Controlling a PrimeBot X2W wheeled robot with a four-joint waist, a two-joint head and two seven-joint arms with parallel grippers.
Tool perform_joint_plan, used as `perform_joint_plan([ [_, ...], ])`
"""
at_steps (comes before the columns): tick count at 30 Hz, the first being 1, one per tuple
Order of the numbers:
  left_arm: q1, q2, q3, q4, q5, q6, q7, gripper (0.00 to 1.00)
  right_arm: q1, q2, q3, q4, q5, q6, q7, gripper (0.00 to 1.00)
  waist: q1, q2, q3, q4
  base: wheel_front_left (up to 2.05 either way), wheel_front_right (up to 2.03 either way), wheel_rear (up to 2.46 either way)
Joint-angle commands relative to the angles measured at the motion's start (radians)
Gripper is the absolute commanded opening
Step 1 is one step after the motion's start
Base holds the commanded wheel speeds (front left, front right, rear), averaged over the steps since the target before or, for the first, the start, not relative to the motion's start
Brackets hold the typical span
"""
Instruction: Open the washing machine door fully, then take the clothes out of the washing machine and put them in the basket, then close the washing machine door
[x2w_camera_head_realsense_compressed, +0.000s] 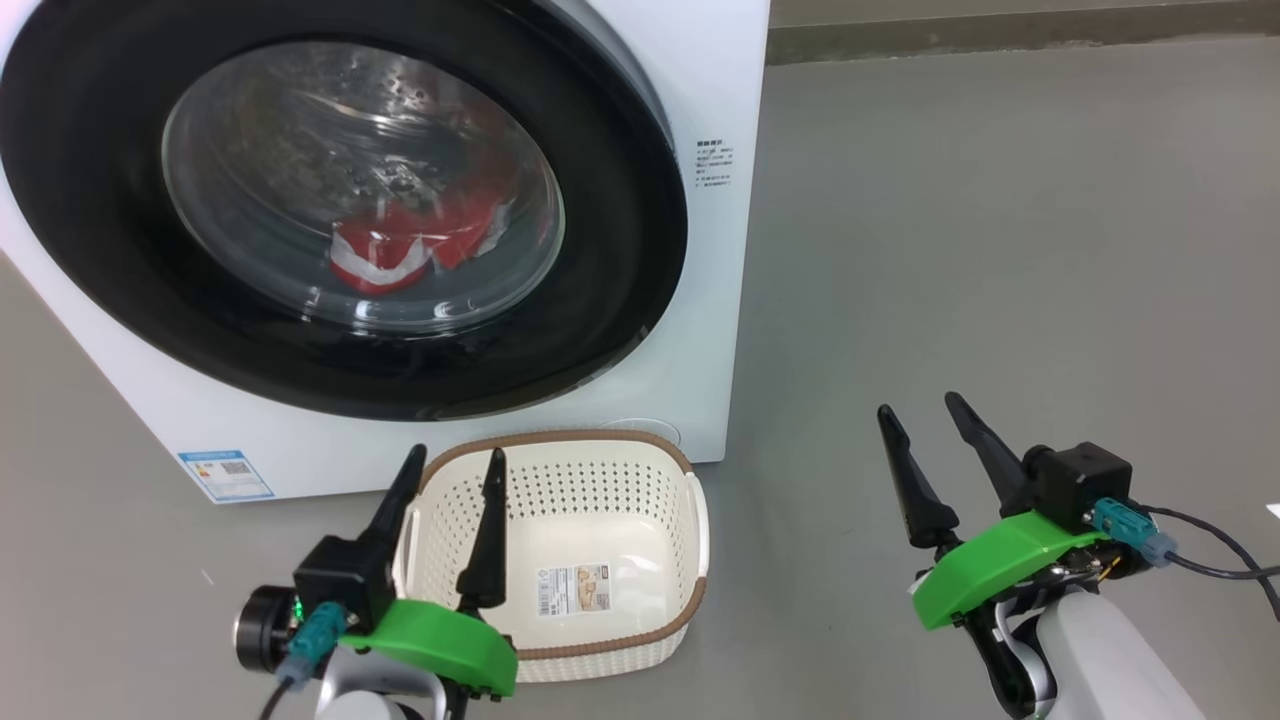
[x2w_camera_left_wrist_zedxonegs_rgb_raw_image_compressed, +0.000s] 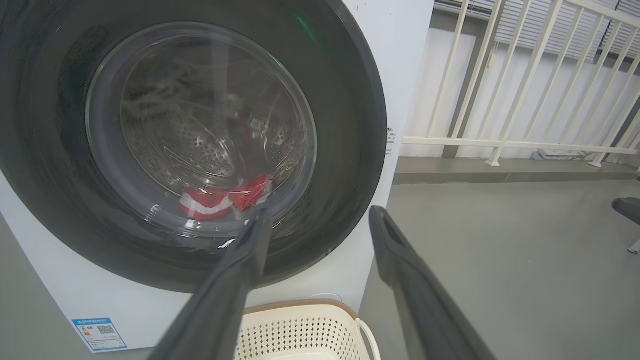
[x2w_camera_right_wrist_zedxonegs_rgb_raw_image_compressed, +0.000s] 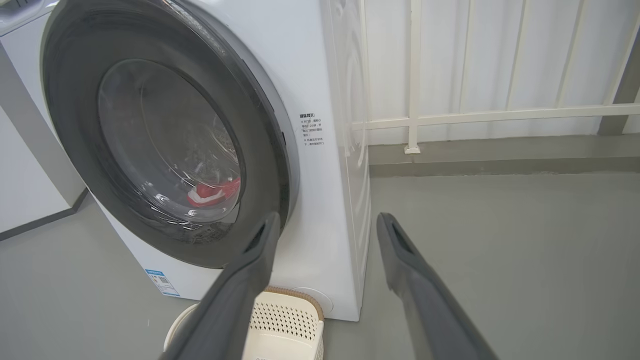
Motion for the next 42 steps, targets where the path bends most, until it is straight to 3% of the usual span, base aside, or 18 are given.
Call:
perform_joint_plan([
  [1,-0.05,0.016,0.02,-0.019,0.027,0.01,-0.015,1.0,-0.048,-0.005,0.026,-0.019,-0.029,-0.001,-0.016,1.0,0.0,-0.0001,0.0,0.0,0.0,0.0,0.0],
  [8,-0.065,0.017,0.008,0.002,0.085,0.019,-0.035,1.0,-0.069,-0.006,0.044,-0.004,-0.095,-0.001,-0.036,1.0,0.0,-0.0001,-0.001,0.001,0.0,0.0,0.0],
  [21,-0.076,0.017,0.006,0.01,0.075,0.021,-0.035,1.0,-0.075,-0.006,0.034,-0.006,-0.096,-0.001,-0.036,1.0,0.0,-0.0001,0.016,0.001,0.0,0.0,0.0],
  [22,-0.077,0.017,0.004,0.008,0.075,0.021,-0.035,1.0,-0.076,-0.006,0.032,-0.008,-0.097,-0.001,-0.036,0.8,0.0,-0.0001,0.02,0.002,0.0,0.0,0.0],
  [23,-0.078,0.017,0.003,0.007,0.075,0.022,-0.035,1.0,-0.077,-0.006,0.029,-0.011,-0.098,-0.001,-0.036,0.48,0.0,-0.0001,0.023,0.004,0.0,0.0,0.0],
  [24,-0.08,0.017,0.001,0.003,0.074,0.021,-0.035,1.0,-0.079,-0.006,0.027,-0.014,-0.1,-0.001,-0.036,0.37,0.0,-0.0001,0.029,0.006,0.0,0.0,0.0],
  [26,-0.086,0.017,0.0,-0.011,0.072,0.019,-0.035,1.0,-0.087,-0.006,0.025,-0.017,-0.102,-0.001,-0.036,0.0,0.0,-0.0001,0.039,0.01,0.0,0.0,0.0],
  [33,-0.089,0.017,-0.014,-0.065,0.068,0.024,-0.035,1.0,-0.14,-0.006,0.009,-0.03,-0.067,-0.001,-0.036,0.0,0.0,-0.0001,0.078,0.028,0.0,0.0,0.0],
  [42,-0.1,0.017,-0.04,-0.131,0.063,0.038,-0.035,1.0,-0.237,-0.006,0.02,-0.039,0.138,-0.001,-0.018,0.0,0.0,-0.0001,0.151,0.05,0.0,0.0,0.0],
])
